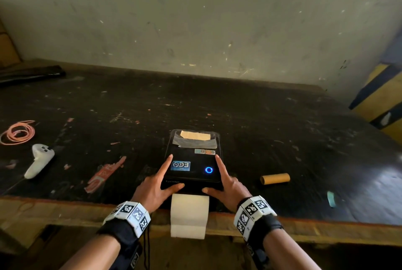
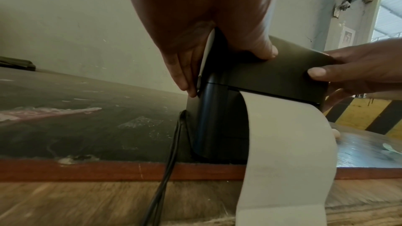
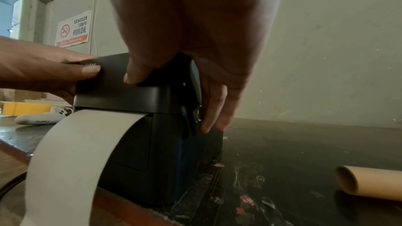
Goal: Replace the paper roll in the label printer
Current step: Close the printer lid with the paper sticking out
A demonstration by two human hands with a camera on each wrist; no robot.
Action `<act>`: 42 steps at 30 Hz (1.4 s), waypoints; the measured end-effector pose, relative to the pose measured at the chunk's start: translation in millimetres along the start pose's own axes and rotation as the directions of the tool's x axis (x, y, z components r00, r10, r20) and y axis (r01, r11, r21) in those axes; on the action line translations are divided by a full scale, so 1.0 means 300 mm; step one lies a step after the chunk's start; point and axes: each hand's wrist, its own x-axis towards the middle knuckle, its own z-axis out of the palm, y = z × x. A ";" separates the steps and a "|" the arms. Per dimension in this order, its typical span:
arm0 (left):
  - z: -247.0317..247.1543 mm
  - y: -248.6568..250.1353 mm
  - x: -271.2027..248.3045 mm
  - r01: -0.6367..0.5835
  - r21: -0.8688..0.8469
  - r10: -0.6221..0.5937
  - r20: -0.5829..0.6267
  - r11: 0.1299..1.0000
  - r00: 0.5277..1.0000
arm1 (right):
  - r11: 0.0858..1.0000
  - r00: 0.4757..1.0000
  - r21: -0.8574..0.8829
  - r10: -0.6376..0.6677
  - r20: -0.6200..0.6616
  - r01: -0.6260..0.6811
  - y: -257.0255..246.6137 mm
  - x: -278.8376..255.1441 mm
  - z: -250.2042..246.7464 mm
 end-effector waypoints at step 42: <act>-0.001 0.008 -0.003 0.009 -0.044 -0.009 0.003 0.999 1.000 | 0.999 1.000 0.033 -0.001 -0.006 0.001 0.016 0.017 0.010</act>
